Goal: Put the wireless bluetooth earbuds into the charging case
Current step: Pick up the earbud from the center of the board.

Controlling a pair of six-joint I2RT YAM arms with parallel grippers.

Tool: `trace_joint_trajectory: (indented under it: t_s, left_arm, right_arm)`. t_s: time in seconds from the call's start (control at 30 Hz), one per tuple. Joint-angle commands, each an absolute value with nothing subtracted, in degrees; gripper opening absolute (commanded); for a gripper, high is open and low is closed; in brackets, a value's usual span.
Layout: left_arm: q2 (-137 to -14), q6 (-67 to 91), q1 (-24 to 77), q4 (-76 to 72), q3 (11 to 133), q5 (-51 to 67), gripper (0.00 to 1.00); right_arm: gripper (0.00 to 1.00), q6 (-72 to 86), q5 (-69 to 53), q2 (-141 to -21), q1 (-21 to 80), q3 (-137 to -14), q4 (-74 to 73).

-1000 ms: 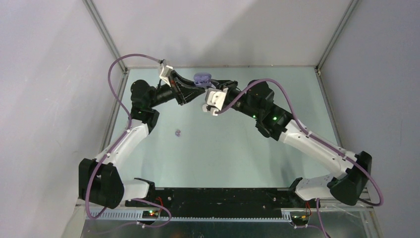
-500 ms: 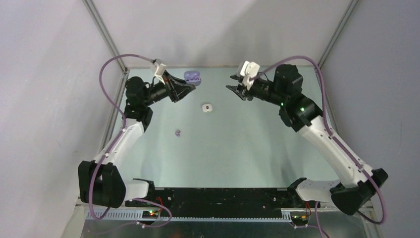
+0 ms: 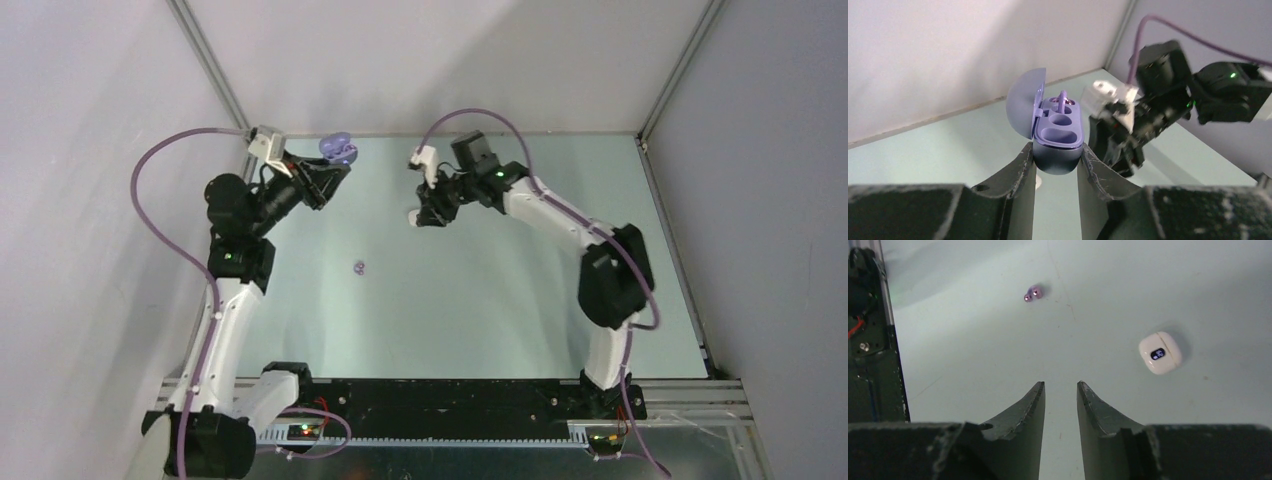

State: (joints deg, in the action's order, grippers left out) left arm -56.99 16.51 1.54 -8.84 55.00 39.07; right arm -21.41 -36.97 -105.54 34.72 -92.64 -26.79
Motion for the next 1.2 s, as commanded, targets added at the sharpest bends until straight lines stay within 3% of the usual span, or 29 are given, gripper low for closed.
trace_joint_trajectory:
  t_s: [0.0, 0.33, 0.47, 0.73, 0.97, 1.17]
  left_arm:
    - [-53.7, 17.6, 0.1, -5.8, 55.3, 33.5, 0.00]
    - [-54.8, 17.7, -5.7, -2.0, 59.0, 30.8, 0.00]
    - [-56.7, 19.0, -6.1, -2.5, 61.1, 29.9, 0.00]
    - [-58.4, 21.5, -6.2, -3.7, 63.9, 31.1, 0.00]
    - [-57.4, 23.4, -6.2, -4.9, 62.6, 31.8, 0.00]
    - [-57.1, 23.8, -6.2, -4.7, 62.2, 32.4, 0.00]
  right_arm:
    - [0.35, -24.8, -36.9, -113.5, 38.9, -102.4, -31.7]
    - [0.31, -12.0, -25.2, -126.2, 46.2, -110.6, -22.7]
    - [0.42, -8.5, -23.7, -129.8, 48.3, -112.8, -21.8]
    - [0.44, -4.6, -18.5, -136.9, 51.7, -117.4, -21.6]
    - [0.63, -3.5, -12.2, -139.2, 55.2, -119.2, -19.5]
    - [0.65, -5.4, -5.5, -139.9, 56.7, -119.0, -18.8]
